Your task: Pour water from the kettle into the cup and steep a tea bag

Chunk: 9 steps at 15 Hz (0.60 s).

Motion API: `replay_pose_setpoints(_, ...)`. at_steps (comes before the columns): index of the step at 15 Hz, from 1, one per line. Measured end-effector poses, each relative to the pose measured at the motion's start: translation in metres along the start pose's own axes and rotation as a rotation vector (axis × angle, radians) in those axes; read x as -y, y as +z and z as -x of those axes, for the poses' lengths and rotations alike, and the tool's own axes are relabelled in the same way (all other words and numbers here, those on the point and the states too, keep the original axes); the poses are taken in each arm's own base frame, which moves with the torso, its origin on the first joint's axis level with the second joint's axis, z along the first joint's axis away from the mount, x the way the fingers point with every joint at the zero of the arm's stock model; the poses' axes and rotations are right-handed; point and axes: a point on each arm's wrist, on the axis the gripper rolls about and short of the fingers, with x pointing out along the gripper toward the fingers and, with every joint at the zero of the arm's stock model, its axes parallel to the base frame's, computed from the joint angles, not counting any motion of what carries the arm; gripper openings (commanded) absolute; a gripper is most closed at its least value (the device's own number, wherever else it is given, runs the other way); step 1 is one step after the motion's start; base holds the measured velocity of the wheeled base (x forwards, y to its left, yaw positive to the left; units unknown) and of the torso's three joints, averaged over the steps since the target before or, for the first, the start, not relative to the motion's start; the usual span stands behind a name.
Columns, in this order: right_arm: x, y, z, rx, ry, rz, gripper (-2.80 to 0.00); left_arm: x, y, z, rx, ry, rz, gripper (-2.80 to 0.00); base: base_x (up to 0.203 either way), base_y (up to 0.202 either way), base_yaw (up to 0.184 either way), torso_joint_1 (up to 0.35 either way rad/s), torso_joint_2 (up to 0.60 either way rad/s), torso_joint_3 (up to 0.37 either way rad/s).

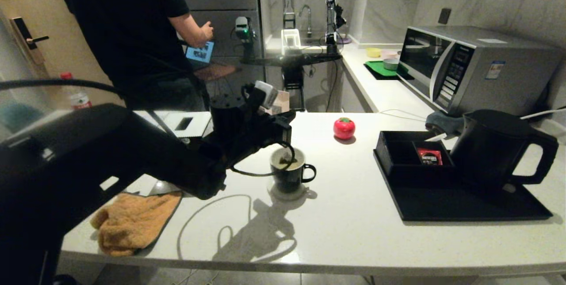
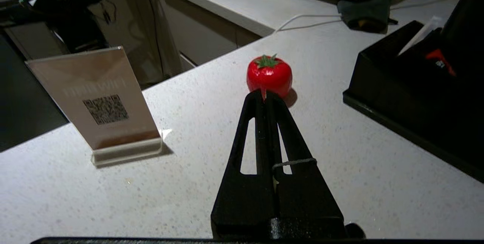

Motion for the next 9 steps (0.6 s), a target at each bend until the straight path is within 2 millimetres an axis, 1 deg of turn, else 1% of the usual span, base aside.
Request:
replay_pose_setpoints(2, 0.000, 0.000, 0.000, 0.000, 0.000, 0.000, -2.80, 0.000, 0.005, 0.002, 0.012, 0.000, -0.002, -2.80, 0.000, 0.000, 0.000, 0.000, 0.00, 0.000)
replay_pose_setpoints(4, 0.000, 0.000, 0.000, 0.000, 0.000, 0.000, -2.80, 0.001, 0.004, 0.003, 0.007, -0.002, -0.010, -2.80, 0.000, 0.000, 0.000, 0.000, 0.00, 0.000)
replay_pose_setpoints(9, 0.000, 0.000, 0.000, 0.000, 0.000, 0.000, -2.80, 0.003, -0.022, -0.003, -0.046, -0.016, -0.032, -2.80, 0.000, 0.000, 0.000, 0.000, 0.00, 0.000)
